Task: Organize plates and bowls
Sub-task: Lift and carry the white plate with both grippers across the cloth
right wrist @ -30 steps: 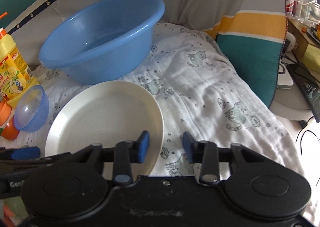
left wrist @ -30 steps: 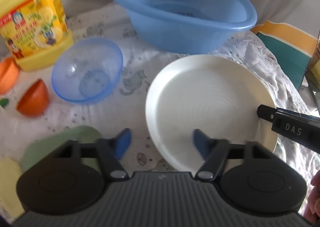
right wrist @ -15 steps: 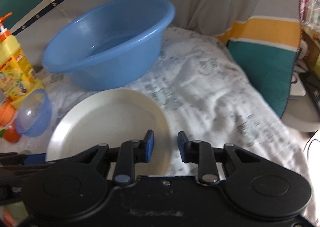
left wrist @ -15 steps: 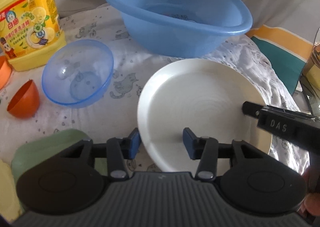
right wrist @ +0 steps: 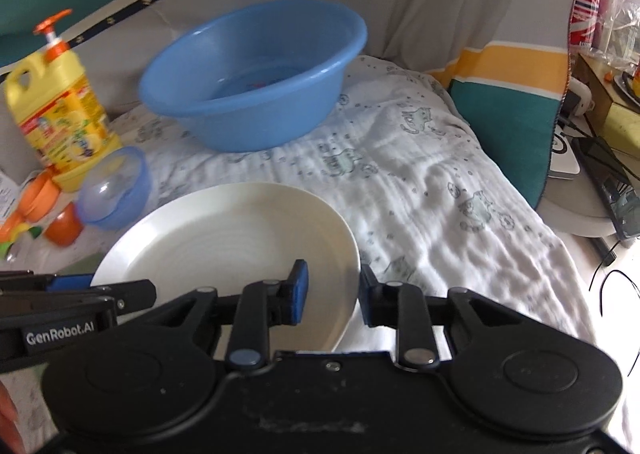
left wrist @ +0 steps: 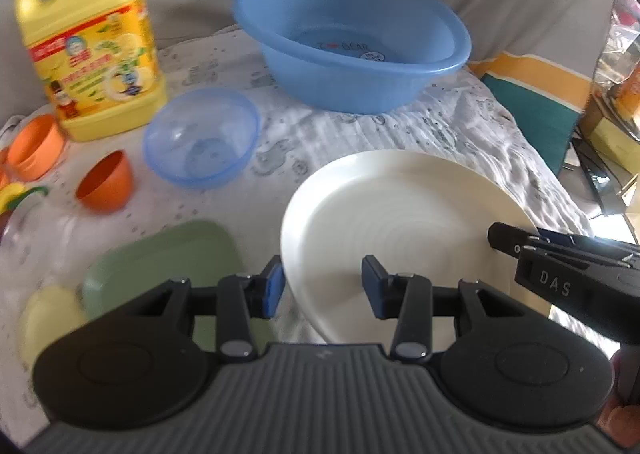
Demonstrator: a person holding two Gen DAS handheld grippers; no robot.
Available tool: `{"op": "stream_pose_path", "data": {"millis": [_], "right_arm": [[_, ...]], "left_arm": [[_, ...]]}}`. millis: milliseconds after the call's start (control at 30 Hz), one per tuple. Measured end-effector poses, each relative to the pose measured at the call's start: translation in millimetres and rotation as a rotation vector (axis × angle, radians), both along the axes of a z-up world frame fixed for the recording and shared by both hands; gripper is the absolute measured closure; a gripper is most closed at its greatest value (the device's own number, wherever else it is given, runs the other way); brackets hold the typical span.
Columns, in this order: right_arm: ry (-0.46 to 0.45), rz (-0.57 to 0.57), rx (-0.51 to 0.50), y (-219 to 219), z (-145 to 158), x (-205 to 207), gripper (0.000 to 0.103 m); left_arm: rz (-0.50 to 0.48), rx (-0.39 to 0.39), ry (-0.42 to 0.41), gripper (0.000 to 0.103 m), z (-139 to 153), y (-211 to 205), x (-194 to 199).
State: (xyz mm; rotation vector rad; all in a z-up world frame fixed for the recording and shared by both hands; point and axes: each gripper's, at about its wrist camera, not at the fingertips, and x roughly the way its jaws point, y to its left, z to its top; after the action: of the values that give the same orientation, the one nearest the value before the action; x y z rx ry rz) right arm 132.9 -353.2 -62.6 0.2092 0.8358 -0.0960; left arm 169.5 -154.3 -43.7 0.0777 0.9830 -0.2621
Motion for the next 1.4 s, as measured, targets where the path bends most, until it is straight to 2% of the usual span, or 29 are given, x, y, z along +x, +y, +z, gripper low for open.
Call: {"op": "stream_pose_path", "data": {"millis": [367, 800, 1100, 1400], "right_arm": [[-0.014, 0.114, -0.007, 70.4, 41.4, -59.3, 0.077], [0.001, 0.322, -0.015, 189.7, 68.3, -112.0, 0.076], [0.003, 0.481, -0.084, 273.0, 78.2, -146.9, 0.076], [0.031, 0.597, -0.139, 328.3, 63.0, -171.9, 0.075]], "left_arm": [[0.045, -0.012, -0.033, 0.062, 33.4, 79.6, -71.0], [0.182, -0.003, -0.054, 0.061, 54.1, 200.1, -146.7], [0.299, -0.038, -0.067, 0.061, 49.4, 276.8, -201.0], [0.374, -0.060, -0.037, 0.061, 27.0, 330.3, -235.9]]}}
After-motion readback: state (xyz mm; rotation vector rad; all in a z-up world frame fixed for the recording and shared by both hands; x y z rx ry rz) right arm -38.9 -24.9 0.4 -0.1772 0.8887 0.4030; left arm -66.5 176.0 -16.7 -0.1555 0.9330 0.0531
